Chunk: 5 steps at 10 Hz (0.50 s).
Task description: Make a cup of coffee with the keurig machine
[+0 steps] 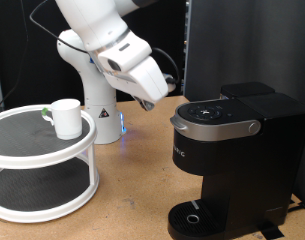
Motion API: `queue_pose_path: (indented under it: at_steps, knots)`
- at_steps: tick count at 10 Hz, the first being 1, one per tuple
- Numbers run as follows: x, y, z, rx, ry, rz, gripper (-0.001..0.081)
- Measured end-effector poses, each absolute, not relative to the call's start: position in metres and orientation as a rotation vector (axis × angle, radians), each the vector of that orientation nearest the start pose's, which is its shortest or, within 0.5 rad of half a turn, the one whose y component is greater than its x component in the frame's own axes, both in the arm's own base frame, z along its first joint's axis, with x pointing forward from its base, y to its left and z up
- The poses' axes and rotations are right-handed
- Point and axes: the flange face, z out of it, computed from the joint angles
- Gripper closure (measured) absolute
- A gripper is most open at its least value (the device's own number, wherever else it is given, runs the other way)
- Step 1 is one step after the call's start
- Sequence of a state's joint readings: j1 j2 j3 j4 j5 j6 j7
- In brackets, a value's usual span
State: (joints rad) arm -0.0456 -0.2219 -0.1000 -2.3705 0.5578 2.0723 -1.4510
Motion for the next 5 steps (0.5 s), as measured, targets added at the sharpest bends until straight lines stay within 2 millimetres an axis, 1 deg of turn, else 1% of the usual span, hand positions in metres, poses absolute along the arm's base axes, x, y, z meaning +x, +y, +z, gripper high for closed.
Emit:
queue_pose_path:
  at_steps: [2,4,5]
  knots:
    - [0.4567,-0.0411,0.4139,-2.364,-1.314,-0.426,0.0804]
    - [0.4539,-0.0407,0.4116,-2.346,-1.318,-0.395,0.0804]
    - [0.4494,-0.0432,0.4109,-2.319,-1.34,-0.367,0.0804]
